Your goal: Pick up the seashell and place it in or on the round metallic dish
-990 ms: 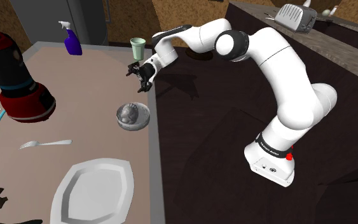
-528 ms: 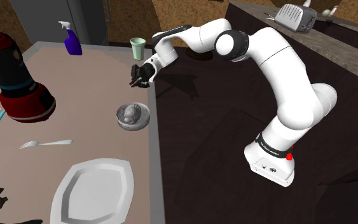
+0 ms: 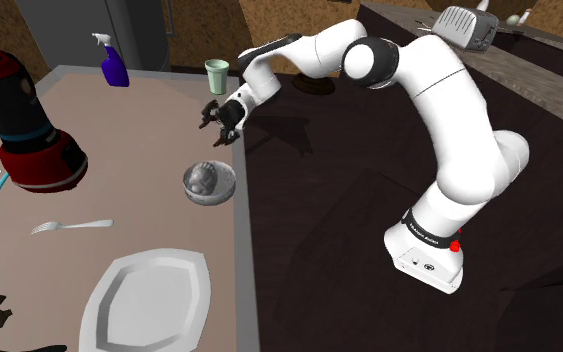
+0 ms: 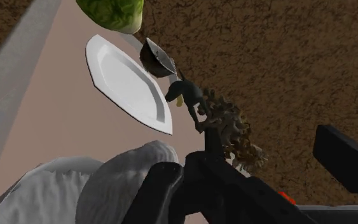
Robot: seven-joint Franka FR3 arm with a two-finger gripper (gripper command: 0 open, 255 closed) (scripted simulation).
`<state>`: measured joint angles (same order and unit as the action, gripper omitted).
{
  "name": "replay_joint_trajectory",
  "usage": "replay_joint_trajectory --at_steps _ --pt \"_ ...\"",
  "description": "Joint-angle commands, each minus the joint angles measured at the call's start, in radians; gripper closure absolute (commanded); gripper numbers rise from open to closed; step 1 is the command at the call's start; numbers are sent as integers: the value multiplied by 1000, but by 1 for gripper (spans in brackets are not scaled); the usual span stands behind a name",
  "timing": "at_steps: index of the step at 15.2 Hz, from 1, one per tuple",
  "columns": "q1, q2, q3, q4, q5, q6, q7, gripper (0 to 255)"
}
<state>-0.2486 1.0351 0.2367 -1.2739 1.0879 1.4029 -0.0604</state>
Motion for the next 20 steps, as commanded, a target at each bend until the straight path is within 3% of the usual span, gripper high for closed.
replay_joint_trajectory --at_steps 1,3,4,5,6,14,20 --pt "100 -296 -78 -337 -5 367 39 0" --pt "315 -512 -166 -581 -85 795 257 0" --pt "448 -563 -221 -653 -203 989 454 0" --pt "605 -578 -311 -697 -398 1134 731 0" --pt "710 -571 -391 -708 -518 1175 898 0" --pt "713 -477 -373 -666 -467 1225 865 0" --pt "713 -477 -373 -666 -467 1225 865 0"
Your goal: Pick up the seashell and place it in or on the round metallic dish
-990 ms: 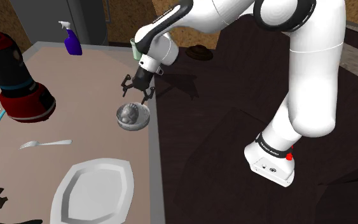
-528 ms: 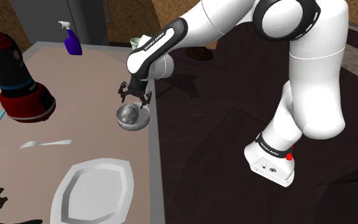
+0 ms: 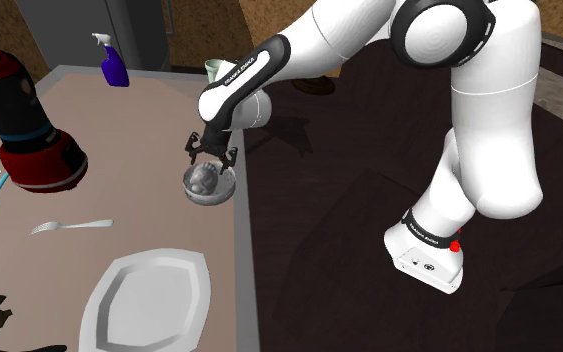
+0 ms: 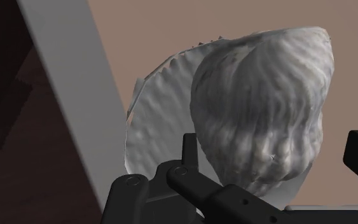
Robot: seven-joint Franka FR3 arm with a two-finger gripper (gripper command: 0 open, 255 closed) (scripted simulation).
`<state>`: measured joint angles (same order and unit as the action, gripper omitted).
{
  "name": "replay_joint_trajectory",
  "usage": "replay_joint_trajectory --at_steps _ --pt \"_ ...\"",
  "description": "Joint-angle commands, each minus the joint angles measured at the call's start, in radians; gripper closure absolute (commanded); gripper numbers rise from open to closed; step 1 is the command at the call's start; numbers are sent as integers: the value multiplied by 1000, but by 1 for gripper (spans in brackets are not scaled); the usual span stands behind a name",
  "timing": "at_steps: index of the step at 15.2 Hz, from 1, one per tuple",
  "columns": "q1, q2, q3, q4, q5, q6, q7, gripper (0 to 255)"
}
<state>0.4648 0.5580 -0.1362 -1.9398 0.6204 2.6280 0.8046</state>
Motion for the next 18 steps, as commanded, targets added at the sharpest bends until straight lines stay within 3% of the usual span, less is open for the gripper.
replay_joint_trajectory --at_steps 1,2,11,18 --pt "0 0 0 0 0 0 0 0" --pt "0 0 0 0 0 0 0 255" --pt "0 0 0 0 0 0 0 255" --pt "22 -72 -32 -11 -45 -58 47 255"
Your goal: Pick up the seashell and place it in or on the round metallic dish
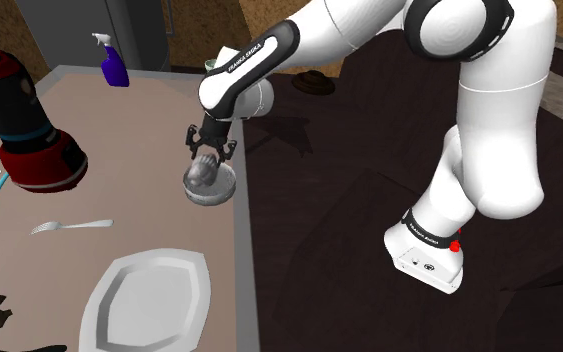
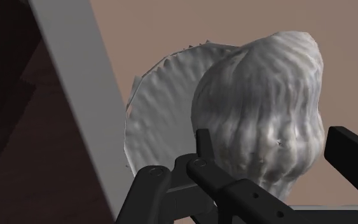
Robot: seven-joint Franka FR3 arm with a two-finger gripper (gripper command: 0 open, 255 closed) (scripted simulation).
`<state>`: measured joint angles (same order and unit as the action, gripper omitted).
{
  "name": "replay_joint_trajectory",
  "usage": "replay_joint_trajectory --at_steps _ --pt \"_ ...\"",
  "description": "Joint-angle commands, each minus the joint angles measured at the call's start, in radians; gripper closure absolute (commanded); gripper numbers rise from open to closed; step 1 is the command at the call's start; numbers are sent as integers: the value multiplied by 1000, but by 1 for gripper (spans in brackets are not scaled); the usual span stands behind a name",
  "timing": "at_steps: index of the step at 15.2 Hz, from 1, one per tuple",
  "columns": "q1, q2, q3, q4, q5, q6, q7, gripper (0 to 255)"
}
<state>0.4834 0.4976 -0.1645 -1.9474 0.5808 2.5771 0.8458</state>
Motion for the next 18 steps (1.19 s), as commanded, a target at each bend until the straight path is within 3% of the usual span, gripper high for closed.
replay_joint_trajectory --at_steps 1,12,15,18 --pt "6 -21 -8 -4 -13 -15 13 255" --pt "32 -120 -49 2 -86 -113 86 255" --pt "9 -164 -75 29 -115 -191 81 255" --pt "4 -141 -67 20 -97 -161 62 255"
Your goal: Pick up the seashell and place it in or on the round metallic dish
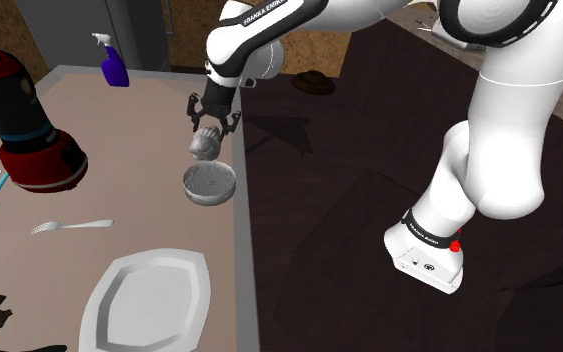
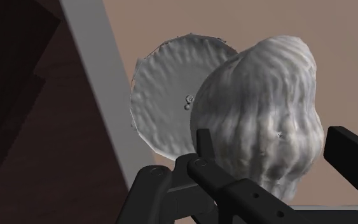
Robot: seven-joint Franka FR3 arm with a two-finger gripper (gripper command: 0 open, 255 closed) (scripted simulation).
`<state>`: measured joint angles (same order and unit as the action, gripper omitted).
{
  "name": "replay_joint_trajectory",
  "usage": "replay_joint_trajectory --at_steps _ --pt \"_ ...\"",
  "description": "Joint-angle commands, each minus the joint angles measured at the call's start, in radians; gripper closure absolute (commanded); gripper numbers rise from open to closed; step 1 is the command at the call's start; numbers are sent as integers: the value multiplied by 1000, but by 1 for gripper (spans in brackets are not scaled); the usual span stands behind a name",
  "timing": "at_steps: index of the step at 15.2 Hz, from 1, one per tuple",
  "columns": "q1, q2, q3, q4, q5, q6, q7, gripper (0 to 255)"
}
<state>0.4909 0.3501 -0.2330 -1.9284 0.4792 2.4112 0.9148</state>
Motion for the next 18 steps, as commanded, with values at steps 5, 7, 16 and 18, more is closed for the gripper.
replay_joint_trajectory --at_steps 5,7,16,18 --pt "-12 48 16 -9 38 51 -39 255" --pt "-16 66 23 -11 51 69 -52 255" --pt "-39 150 58 -11 112 147 -113 255" --pt "-40 155 60 -11 115 151 -116 255"
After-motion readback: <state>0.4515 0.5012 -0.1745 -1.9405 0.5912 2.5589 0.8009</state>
